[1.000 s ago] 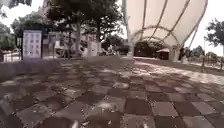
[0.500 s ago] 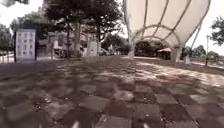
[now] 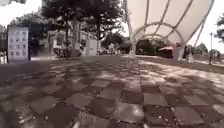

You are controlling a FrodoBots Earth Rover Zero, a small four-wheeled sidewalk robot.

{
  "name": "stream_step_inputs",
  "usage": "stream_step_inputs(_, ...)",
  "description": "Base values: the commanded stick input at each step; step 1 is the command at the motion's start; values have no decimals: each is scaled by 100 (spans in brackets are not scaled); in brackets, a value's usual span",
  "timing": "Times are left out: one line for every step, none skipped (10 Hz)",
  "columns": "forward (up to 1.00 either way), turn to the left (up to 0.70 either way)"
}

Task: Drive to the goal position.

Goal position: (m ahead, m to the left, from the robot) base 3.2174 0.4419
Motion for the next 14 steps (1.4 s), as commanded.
stream_step_inputs(100,0)
stream_step_inputs(100,0)
stream_step_inputs(100,0)
stream_step_inputs(100,0)
stream_step_inputs(100,0)
stream_step_inputs(100,0)
stream_step_inputs(100,0)
stream_step_inputs(100,0)
stream_step_inputs(100,0)
stream_step_inputs(100,0)
stream_step_inputs(100,11)
stream_step_inputs(100,27)
stream_step_inputs(100,27)
stream_step_inputs(100,27)
